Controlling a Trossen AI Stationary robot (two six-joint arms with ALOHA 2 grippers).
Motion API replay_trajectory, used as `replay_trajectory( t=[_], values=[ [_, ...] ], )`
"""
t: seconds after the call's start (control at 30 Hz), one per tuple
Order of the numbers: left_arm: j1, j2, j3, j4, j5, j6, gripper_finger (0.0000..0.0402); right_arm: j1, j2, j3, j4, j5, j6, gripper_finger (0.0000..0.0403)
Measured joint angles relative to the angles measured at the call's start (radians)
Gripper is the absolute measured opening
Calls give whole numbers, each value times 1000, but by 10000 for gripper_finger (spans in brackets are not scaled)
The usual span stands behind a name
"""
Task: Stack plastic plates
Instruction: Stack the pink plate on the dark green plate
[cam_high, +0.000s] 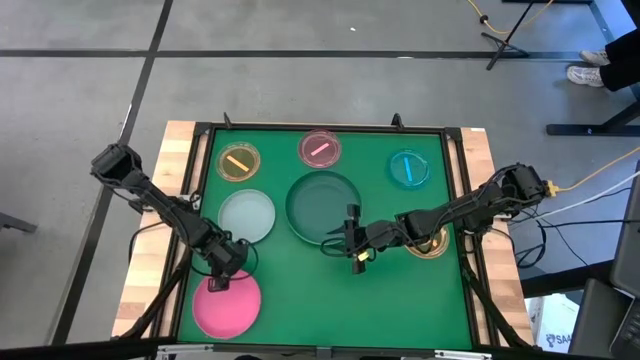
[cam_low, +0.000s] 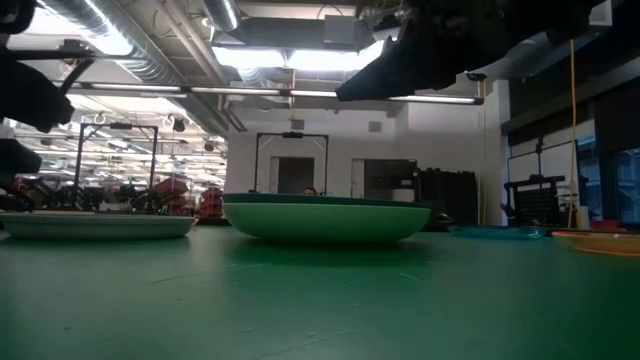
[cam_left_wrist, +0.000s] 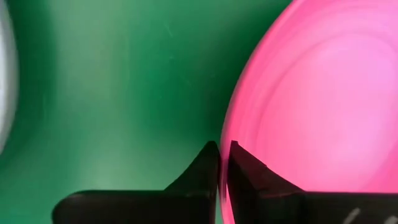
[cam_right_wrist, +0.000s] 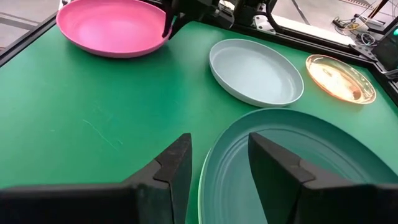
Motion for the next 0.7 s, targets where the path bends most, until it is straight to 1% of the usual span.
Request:
replay_trajectory(
  t=[0.07,0.13,0.3,0.57,0.7],
  values=[
    [10,-1,0,1,7,-10,11,0,0,0,0,0,0,147],
    [21,-1,-1,1,35,-21,11,0,0,0,1,-1,4,147],
    [46,-2,-1,1,68,-22,11,0,0,0,11,-41,35,147],
    [89,-2,0,-2,76,-14,11,1,-7,0,9,-44,67,147],
    [112,-2,41,-16,55,19,11,1,-31,0,-63,-50,99,147]
  ],
)
